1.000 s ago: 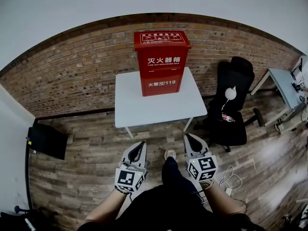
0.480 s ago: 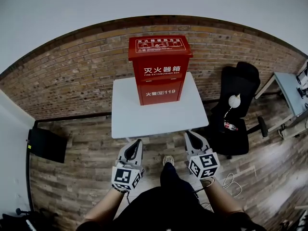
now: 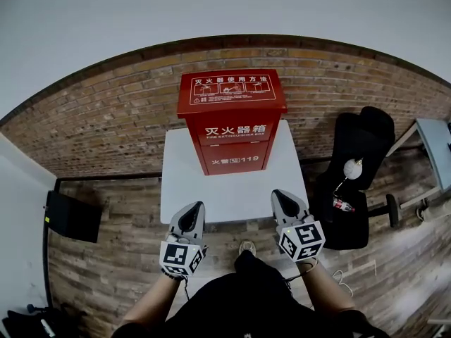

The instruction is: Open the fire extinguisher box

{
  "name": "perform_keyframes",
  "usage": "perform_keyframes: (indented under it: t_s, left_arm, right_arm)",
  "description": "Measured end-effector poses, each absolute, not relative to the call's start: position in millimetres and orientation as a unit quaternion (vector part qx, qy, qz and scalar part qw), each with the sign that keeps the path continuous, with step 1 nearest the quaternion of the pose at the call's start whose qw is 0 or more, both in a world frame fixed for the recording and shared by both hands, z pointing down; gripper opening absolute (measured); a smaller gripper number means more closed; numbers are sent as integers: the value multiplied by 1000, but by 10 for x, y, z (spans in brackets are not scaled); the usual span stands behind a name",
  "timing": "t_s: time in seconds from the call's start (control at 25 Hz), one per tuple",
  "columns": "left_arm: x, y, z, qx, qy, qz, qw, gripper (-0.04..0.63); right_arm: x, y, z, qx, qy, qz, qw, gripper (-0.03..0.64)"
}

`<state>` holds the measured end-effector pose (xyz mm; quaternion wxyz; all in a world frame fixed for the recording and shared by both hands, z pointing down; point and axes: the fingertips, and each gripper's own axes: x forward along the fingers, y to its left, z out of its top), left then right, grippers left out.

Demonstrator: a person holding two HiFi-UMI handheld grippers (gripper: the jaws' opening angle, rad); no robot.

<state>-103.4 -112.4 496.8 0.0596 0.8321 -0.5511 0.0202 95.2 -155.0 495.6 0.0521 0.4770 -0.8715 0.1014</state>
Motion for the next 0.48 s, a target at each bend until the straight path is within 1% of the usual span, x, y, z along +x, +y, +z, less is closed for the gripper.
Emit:
perform_keyframes:
  t_s: [0.24,0.48]
  left_arm:
    - [-1004,-1957,4871,817,-573,10,60,49]
    - [-1052,-2499,4759,806,-588,-1,64,49]
  right_arm:
    - [1111,-2427,4875,461,-881,96,45,18]
    - [1240,-3065,4794,436,-894,98,35,20]
